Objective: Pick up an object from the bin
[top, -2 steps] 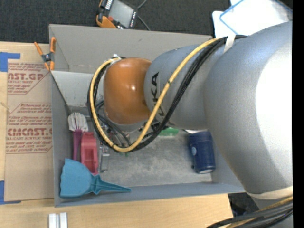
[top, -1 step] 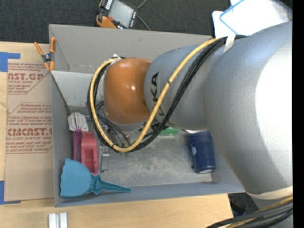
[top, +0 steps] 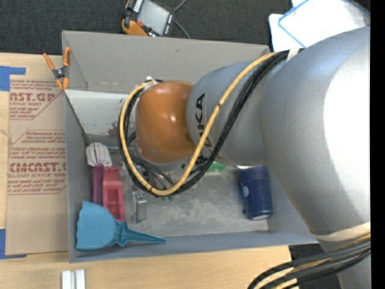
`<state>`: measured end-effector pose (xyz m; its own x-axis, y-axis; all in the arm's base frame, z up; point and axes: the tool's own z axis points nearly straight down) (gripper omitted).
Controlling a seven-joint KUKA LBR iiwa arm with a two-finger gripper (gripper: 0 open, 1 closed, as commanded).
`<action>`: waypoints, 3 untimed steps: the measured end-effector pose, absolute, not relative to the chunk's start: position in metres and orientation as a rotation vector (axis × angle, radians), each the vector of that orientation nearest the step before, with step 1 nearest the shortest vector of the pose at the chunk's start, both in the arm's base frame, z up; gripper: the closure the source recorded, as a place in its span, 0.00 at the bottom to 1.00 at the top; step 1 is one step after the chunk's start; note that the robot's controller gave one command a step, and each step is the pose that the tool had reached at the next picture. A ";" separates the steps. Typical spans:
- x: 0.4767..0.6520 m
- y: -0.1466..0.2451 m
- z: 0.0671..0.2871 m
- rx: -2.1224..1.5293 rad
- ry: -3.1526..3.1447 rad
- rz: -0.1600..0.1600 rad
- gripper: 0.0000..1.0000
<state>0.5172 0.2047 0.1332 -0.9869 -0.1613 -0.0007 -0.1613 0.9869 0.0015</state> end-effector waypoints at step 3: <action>0.502 0.196 0.121 -0.365 3.116 0.008 0.00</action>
Offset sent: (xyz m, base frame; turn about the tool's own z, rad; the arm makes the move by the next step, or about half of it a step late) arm -0.0123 -0.0068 -0.0342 -0.3625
